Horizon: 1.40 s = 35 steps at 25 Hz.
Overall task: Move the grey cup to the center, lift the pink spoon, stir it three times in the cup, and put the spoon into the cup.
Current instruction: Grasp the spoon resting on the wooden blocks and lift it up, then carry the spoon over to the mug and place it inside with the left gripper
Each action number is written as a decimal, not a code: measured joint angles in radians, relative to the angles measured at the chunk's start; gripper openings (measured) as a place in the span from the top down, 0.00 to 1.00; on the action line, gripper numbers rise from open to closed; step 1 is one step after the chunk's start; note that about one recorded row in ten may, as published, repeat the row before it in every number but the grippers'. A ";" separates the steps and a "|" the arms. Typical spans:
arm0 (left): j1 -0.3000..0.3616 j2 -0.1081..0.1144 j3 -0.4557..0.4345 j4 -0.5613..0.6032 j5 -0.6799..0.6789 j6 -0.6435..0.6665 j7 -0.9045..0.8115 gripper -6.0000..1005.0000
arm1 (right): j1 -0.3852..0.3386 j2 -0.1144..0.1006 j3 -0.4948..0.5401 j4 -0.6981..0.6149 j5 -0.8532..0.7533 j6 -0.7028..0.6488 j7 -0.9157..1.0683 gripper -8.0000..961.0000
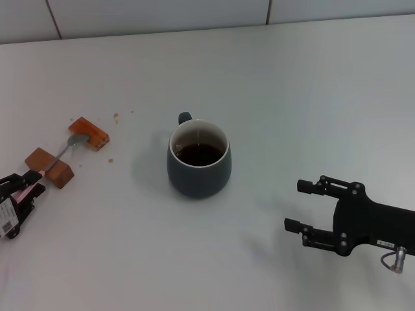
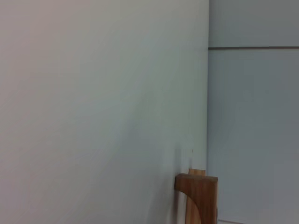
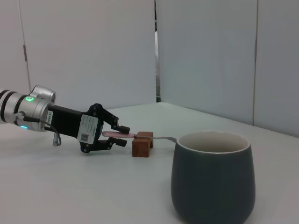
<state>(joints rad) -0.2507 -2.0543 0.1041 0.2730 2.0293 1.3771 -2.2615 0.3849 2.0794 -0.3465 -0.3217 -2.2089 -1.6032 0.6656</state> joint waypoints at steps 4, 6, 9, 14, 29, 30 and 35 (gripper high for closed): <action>0.004 0.000 0.000 0.000 -0.004 0.001 0.012 0.75 | 0.007 0.000 -0.002 0.006 0.000 0.003 0.000 0.22; 0.004 0.000 0.000 0.000 -0.004 0.001 0.012 0.75 | 0.009 -0.001 -0.002 0.007 0.000 0.004 0.001 0.23; 0.004 -0.001 0.000 0.000 -0.007 0.005 0.020 0.77 | 0.010 -0.001 -0.002 0.007 0.000 0.005 0.002 0.23; 0.004 0.001 -0.003 -0.019 -0.008 0.013 0.040 0.81 | 0.011 -0.001 -0.002 0.007 0.000 0.006 0.002 0.23; -0.006 -0.002 -0.021 -0.038 -0.069 0.135 0.075 0.86 | 0.017 -0.001 -0.003 0.009 -0.001 0.007 0.003 0.23; -0.008 -0.003 -0.021 -0.038 -0.072 0.143 0.080 0.86 | 0.017 -0.001 -0.003 0.009 -0.001 0.007 0.003 0.23; -0.073 -0.004 -0.021 -0.034 -0.110 0.274 0.201 0.87 | 0.013 -0.001 -0.003 0.009 -0.001 0.007 0.003 0.23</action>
<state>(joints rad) -0.3235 -2.0581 0.0833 0.2392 1.9193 1.6513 -2.0608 0.3982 2.0786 -0.3494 -0.3129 -2.2102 -1.5961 0.6688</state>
